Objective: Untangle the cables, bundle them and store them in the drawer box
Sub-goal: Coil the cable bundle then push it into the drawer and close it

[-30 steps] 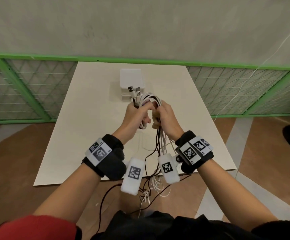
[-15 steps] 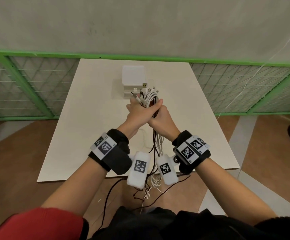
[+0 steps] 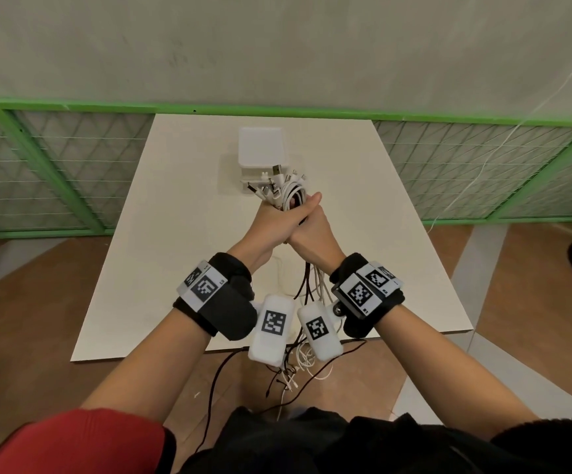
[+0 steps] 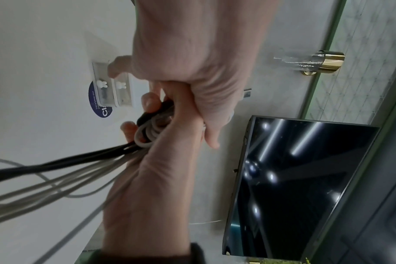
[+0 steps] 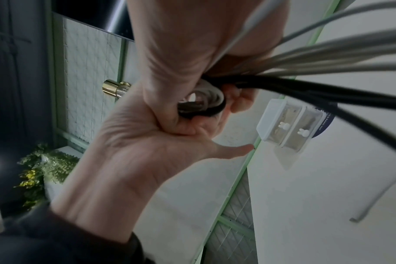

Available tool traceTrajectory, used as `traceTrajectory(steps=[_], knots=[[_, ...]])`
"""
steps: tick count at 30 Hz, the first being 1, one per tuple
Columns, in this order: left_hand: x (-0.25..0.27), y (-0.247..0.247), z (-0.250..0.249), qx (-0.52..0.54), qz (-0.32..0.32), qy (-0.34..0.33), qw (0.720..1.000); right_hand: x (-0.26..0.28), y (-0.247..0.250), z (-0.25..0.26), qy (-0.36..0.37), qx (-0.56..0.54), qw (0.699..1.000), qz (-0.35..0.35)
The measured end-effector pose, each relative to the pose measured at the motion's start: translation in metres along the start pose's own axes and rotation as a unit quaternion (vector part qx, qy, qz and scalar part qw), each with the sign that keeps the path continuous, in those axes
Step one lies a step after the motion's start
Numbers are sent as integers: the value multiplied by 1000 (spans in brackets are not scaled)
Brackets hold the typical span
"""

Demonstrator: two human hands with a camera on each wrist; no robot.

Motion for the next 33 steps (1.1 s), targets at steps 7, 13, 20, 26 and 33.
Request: traceTrajectory(steps=[7, 13, 20, 26, 33], knots=[[-3, -7, 2, 37, 17, 4, 999, 3, -3, 6, 11, -95, 995, 13], [-2, -6, -1, 30, -10, -31, 999, 3, -3, 9, 28, -121, 992, 16], [-7, 6, -7, 6, -33, -50, 998, 9, -4, -3, -30, -77, 996, 43], [-9, -4, -9, 43, -16, -48, 998, 5, 1, 9, 17, -116, 993, 12], [-9, 0, -20, -18, 76, -63, 995, 3, 5, 11, -1, -138, 990, -1]])
Point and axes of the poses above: each hand's wrist, its own x-axis away from the middle knuckle, its own y-axis out of the back of the hand, z = x × y, the point moved 5 cm from there along -x, towards the middle knuckle, and after that the axes turned 6 degrees about z, right-handed, at the moved point
